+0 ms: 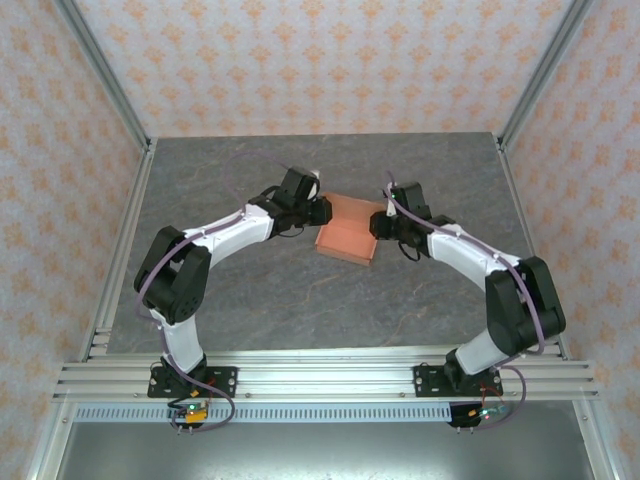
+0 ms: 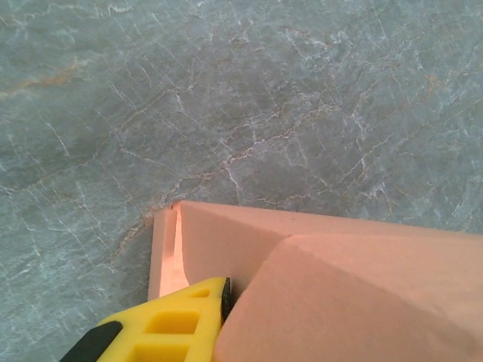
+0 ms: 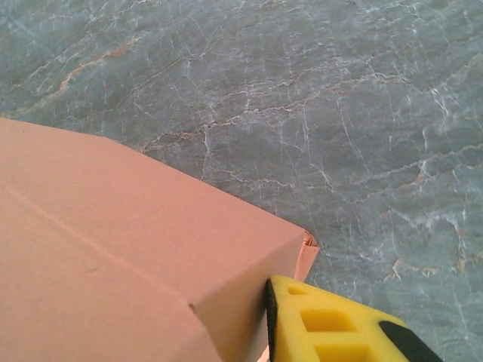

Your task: Fold the paper box

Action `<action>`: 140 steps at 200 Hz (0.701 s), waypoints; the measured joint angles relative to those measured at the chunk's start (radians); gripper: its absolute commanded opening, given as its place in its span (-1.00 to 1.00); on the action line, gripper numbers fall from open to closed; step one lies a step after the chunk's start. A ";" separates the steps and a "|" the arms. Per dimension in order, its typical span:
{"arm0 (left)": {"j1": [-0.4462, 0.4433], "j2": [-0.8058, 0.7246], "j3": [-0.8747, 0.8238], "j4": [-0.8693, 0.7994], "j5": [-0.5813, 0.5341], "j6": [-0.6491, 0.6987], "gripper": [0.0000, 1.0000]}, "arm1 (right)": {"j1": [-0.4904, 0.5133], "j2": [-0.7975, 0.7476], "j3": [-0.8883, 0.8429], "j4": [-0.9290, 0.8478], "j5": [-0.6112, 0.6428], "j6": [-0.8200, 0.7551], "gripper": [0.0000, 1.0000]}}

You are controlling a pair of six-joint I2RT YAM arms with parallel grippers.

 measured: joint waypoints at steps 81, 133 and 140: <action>-0.032 -0.018 -0.156 0.074 0.008 -0.008 -0.64 | 0.056 -0.060 -0.153 0.165 0.104 0.146 -0.50; -0.032 -0.019 -0.202 0.078 0.014 -0.008 -0.62 | 0.075 -0.065 -0.240 0.237 0.122 0.254 -0.47; -0.032 -0.019 -0.202 0.078 0.014 -0.008 -0.62 | 0.075 -0.065 -0.246 0.237 0.125 0.264 -0.46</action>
